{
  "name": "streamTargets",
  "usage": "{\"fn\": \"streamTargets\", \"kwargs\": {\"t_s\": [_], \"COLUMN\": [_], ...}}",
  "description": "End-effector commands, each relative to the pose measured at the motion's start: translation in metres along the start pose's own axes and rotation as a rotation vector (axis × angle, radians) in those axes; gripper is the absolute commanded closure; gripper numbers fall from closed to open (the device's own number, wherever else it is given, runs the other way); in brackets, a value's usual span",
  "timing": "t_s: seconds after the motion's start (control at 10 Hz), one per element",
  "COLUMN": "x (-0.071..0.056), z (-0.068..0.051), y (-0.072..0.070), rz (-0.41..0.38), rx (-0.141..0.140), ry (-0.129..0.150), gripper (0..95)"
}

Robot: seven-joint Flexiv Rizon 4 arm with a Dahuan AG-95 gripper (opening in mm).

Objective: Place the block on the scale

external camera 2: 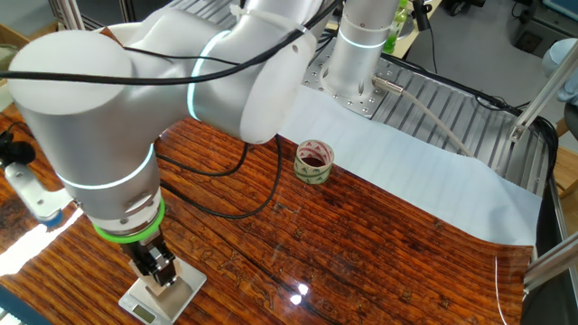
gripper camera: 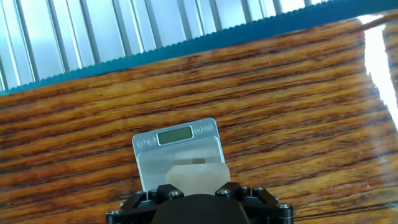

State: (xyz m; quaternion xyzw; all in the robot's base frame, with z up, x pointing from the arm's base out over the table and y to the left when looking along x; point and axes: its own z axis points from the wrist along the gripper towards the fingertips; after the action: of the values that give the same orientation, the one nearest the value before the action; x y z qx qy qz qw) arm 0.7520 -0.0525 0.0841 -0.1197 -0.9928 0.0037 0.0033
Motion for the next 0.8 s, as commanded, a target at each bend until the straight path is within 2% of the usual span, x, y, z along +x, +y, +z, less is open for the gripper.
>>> {"fn": "streamTargets", "kwargs": {"t_s": [0.1, 0.3, 0.4, 0.6, 0.8], "x": [0.0013, 0.0013, 0.0013, 0.0013, 0.0013], "z": [0.0002, 0.0002, 0.0002, 0.0002, 0.0002], "y": [-0.0004, -0.0004, -0.0004, -0.0004, -0.0004], "rz": [-0.005, -0.042, -0.116, -0.189, -0.265], "rx": [0.002, -0.009, -0.017, -0.029, -0.015], "ry": [-0.003, -0.003, -0.002, 0.008, 0.008], "gripper": [95.0, 95.0, 95.0, 95.0, 95.0]}}
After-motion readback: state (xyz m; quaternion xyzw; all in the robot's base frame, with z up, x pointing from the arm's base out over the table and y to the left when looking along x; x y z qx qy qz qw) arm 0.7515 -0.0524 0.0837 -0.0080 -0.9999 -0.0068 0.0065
